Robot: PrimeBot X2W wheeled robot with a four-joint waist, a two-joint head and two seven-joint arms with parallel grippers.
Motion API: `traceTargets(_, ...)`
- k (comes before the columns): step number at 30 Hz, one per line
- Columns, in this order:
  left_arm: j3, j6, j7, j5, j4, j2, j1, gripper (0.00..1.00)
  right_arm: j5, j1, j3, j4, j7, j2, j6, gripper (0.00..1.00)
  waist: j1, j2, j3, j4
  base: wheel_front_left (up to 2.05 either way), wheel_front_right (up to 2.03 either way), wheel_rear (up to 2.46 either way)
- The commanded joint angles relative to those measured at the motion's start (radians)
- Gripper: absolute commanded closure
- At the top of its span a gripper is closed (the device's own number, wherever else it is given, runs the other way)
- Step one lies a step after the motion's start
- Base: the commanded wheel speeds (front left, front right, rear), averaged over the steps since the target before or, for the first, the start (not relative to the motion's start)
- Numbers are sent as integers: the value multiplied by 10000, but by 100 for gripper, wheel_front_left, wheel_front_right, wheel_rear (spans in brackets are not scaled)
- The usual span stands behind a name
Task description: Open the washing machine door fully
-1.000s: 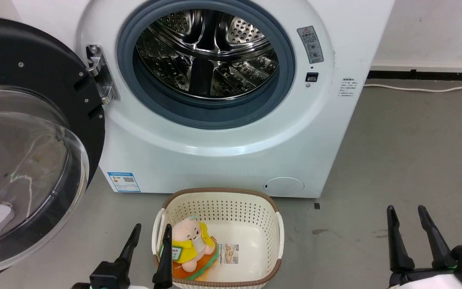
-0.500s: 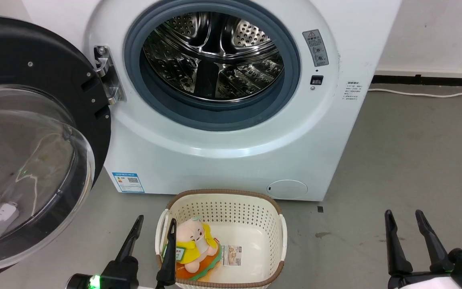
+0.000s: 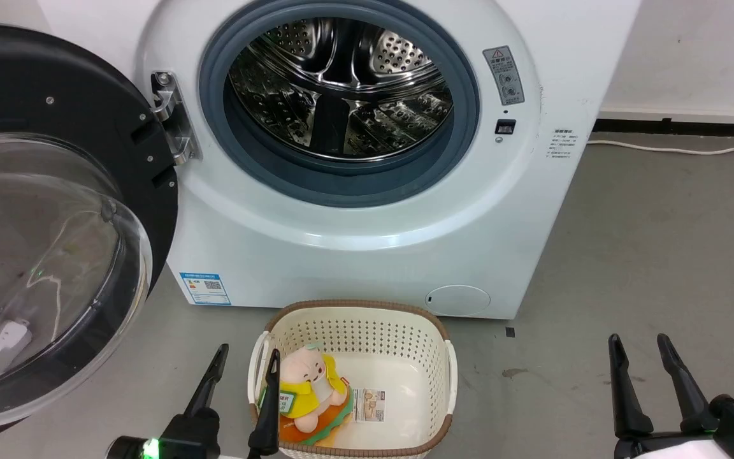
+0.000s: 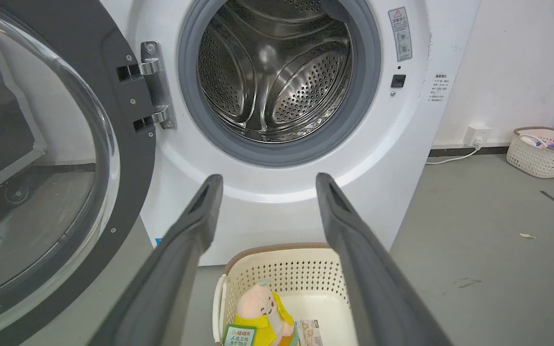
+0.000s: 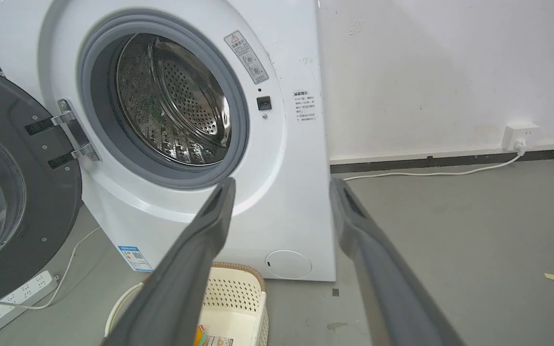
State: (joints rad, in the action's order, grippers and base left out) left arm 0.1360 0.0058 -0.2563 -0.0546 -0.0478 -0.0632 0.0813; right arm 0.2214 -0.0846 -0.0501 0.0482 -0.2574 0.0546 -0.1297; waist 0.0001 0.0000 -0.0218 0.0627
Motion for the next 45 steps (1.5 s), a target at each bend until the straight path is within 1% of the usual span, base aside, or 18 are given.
traceTargets(1, -38, -28, -55, 8, -32, 30, 56, 0, 49, -44, 15, 19, -43, -43, -10, 0, -1, 0, 1, 5, 0, 0, 0)
traceTargets(12, -79, -67, -55, 16, -11, 59, 40, 0, 39, -40, 21, 14, -43, -43, -10, 0, -1, 0, -5, 42, 0, 0, 0)
traceTargets(13, -74, -29, 1, 0, -32, 56, -1, 100, -1, 0, 12, 0, 1, 0, 0, 100, -1, 0, -4, 43, 0, 0, 0)
traceTargets(45, -399, -36, 655, 138, 93, 74, -206, 100, -561, 218, 132, -122, 652, -11, -2, 100, -1, 0, 52, -125, 0, 0, 0)
